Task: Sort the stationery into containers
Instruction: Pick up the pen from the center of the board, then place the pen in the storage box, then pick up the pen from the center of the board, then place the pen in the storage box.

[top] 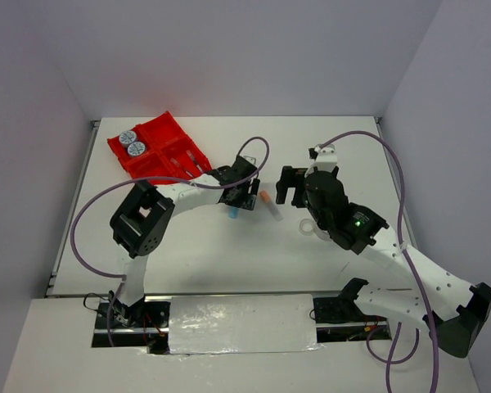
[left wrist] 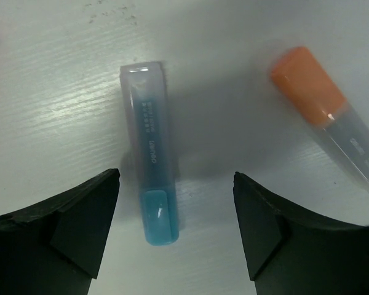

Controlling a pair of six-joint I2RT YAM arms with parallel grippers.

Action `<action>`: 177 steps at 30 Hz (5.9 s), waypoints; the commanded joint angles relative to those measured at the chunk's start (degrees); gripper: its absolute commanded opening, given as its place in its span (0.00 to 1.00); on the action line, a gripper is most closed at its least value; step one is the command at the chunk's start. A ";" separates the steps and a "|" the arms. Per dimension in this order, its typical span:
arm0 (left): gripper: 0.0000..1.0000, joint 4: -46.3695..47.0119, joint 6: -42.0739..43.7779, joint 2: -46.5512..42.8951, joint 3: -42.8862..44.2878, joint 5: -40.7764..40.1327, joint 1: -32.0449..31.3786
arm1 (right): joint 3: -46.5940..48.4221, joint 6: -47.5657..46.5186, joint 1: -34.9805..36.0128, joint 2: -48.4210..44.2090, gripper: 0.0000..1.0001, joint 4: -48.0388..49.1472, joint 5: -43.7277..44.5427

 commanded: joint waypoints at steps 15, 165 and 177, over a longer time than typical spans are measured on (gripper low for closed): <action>0.00 0.15 -0.99 -0.52 -0.27 1.51 1.58 | 0.87 -0.74 -0.40 -1.22 1.00 2.06 -3.32; 0.46 -3.54 -7.84 21.70 50.44 -11.59 37.35 | -3.79 -0.39 -3.65 -5.09 1.00 6.02 -4.55; 0.98 2.59 -3.03 15.49 41.08 -1.69 36.13 | -3.79 -0.40 -3.74 -2.98 1.00 6.63 -3.16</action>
